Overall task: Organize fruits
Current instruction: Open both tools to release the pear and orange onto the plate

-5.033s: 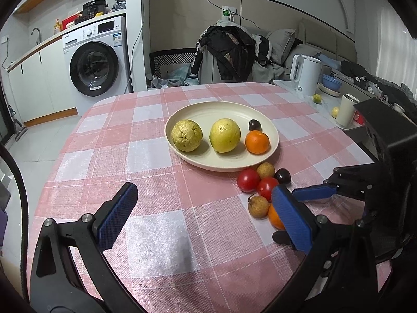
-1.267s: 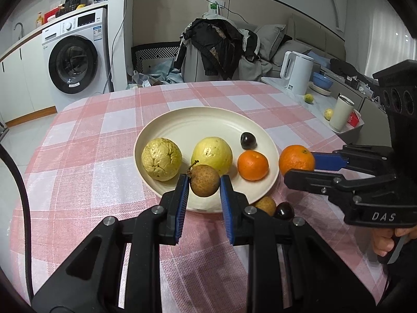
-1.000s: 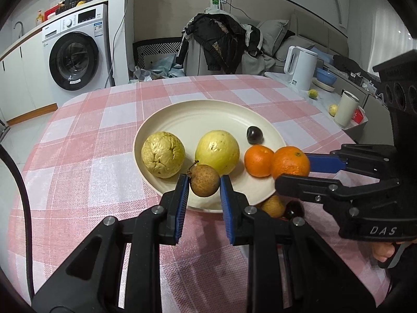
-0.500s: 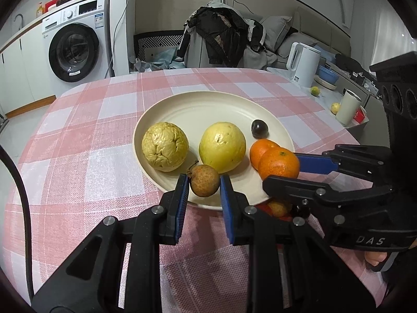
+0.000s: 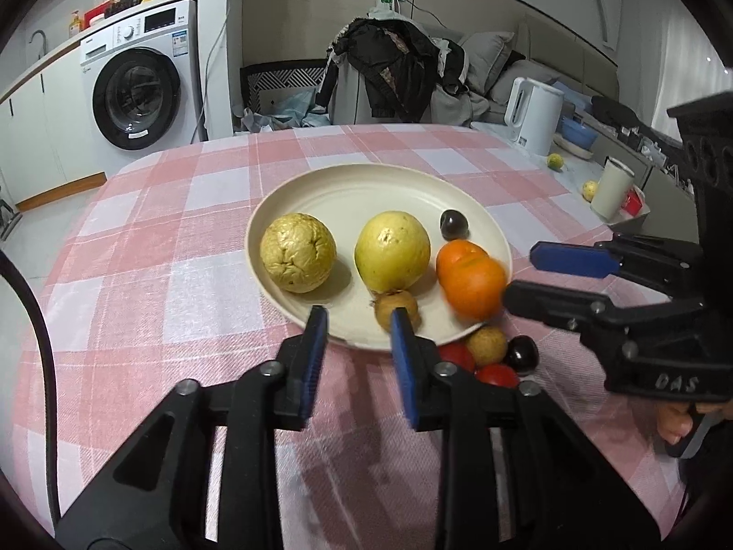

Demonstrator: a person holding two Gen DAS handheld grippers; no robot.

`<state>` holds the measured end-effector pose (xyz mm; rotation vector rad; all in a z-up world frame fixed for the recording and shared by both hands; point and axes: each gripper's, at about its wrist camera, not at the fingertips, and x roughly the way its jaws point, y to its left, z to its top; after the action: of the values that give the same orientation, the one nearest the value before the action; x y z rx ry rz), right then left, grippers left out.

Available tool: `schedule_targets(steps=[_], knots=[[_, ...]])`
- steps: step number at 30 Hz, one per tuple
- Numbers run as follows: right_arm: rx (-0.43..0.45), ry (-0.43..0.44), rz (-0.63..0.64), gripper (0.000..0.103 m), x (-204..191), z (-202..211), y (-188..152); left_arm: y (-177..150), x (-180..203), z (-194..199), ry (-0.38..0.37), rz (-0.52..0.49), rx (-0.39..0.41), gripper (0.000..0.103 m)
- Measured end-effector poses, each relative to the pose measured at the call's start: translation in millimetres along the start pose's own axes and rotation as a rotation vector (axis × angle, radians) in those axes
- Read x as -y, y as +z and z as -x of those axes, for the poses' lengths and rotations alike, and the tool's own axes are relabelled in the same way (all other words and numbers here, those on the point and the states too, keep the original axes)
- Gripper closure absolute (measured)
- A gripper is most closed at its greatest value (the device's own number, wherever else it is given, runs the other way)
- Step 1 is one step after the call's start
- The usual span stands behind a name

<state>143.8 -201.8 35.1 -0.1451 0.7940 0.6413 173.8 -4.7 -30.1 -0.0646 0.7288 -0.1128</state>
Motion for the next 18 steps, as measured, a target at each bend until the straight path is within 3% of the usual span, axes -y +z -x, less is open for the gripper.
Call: schedule_targets(steps=[2,5,8,10,13,18], knots=[[0.004,-0.014,-0.012,0.047,4,5,-1,-2,-2,12,0.011,0.010,0.028,0.042],[0.018,-0.020,-0.027,0.035,9,14,-4,-5,-3,31,0.034,0.022,0.075,0.019],[0.034,-0.020,-0.026,0.012,10,23,-7,-7,-5,47,0.032,0.036,0.094,0.017],[0.043,-0.025,-0.028,0.007,10,29,-9,-8,-4,56,0.036,0.037,0.095,0.015],[0.048,-0.029,-0.028,0.000,10,36,-11,-10,0,69,0.045,0.038,0.111,0.001],[0.034,-0.027,0.007,0.000,8,41,-17,-15,9,80,0.038,0.024,0.123,0.001]])
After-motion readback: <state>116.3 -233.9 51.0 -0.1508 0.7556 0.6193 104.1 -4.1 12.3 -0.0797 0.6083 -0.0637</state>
